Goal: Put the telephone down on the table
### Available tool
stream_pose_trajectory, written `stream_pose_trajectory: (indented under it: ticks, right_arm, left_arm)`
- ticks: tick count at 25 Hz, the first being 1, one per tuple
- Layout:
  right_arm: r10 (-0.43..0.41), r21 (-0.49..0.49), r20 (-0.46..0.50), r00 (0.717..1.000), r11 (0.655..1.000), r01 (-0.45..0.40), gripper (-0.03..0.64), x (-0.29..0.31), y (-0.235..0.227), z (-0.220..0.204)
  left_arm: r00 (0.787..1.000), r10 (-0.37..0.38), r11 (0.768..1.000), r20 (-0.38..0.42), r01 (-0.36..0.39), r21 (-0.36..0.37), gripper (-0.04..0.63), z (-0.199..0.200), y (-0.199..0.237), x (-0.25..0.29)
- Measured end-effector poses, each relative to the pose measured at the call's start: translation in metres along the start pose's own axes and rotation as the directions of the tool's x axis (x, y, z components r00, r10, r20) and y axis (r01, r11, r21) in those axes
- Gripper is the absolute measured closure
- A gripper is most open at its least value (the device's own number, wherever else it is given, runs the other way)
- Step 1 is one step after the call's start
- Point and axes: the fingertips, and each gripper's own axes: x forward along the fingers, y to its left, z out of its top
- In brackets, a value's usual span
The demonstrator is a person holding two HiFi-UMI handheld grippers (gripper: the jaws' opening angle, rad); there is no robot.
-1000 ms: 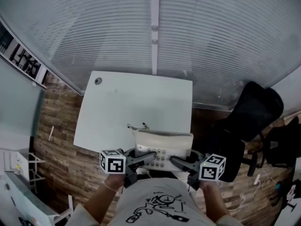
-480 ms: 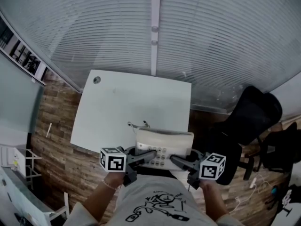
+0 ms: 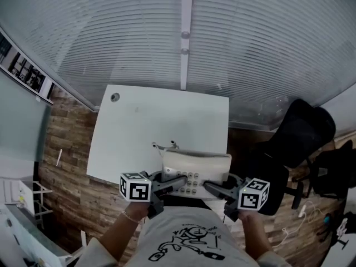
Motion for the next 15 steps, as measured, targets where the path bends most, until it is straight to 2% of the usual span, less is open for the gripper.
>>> stream_pose_trajectory:
  ticks: [15]
  right_arm:
    - [-0.027,0.051,-0.007,1.000,0.998,0.028,0.310,0.036,-0.018,-0.005]
  left_arm:
    - [1.000,-0.009,0.999,-0.030,0.008,-0.049,0.393,0.009,0.041,-0.010]
